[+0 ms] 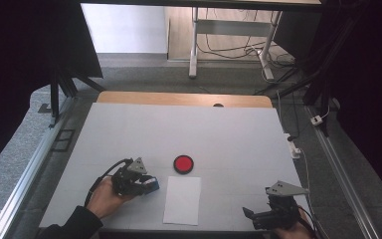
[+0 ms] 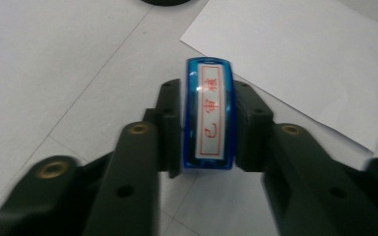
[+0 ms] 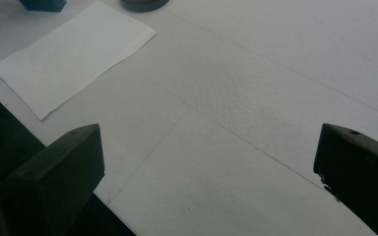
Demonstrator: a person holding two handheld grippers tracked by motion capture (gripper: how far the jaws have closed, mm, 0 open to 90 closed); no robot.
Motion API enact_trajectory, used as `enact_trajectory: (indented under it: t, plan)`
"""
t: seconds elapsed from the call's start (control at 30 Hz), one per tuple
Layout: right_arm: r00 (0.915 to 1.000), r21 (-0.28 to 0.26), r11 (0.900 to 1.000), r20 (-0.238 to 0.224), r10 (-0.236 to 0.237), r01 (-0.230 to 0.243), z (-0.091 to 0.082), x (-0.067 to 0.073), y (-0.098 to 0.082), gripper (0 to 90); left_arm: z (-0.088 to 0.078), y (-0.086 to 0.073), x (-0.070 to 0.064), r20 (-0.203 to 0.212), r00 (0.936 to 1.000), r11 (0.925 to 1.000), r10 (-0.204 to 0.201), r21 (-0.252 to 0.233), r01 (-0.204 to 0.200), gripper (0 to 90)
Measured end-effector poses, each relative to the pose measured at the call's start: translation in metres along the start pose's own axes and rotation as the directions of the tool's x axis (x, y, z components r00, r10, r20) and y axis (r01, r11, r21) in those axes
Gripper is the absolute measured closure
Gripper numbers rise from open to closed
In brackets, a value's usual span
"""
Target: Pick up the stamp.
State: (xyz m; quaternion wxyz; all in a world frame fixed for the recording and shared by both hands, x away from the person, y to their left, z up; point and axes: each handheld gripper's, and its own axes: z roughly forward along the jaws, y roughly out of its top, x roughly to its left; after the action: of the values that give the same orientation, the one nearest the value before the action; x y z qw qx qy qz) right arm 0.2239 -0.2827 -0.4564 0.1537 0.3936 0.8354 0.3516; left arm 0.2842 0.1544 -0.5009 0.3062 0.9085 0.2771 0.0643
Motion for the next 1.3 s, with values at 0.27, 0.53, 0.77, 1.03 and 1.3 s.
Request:
enact_trajectory:
  t: [0.27, 0.53, 0.77, 1.03, 1.3]
  plan:
    - [1.0000, 0.001, 1.000, 0.000, -0.002, 0.002, 0.000, 0.000, 0.000, 0.0, -0.001, 0.001, 0.001, 0.017, 0.9998, 0.9999, 0.007, -0.010, -0.007, 70.0]
    - [1.0000, 0.001, 1.000, -0.001, -0.003, 0.003, 0.000, 0.000, 0.000, 0.0, -0.008, 0.002, 0.003, 0.020, 0.9996, 0.9990, -0.020, -0.039, 0.020, 70.0]
    - [1.0000, -0.001, 1.000, -0.002, -0.001, 0.001, 0.000, 0.000, 0.000, 0.0, -0.016, 0.004, 0.001, 0.008, 0.9987, 0.9969, -0.050, -0.061, 0.050, 70.0]
    - [1.0000, -0.002, 1.000, -0.003, 0.002, -0.002, 0.000, 0.000, 0.000, 0.0, -0.029, 0.006, -0.003, -0.028, 0.9981, 0.9946, -0.054, -0.090, 0.052, 70.0]
    - [1.0000, -0.002, 1.000, -0.005, 0.000, 0.000, 0.000, 0.000, 0.000, 0.0, -0.043, 0.008, -0.008, -0.026, 0.9982, 0.9886, -0.053, -0.143, 0.049, 70.0]
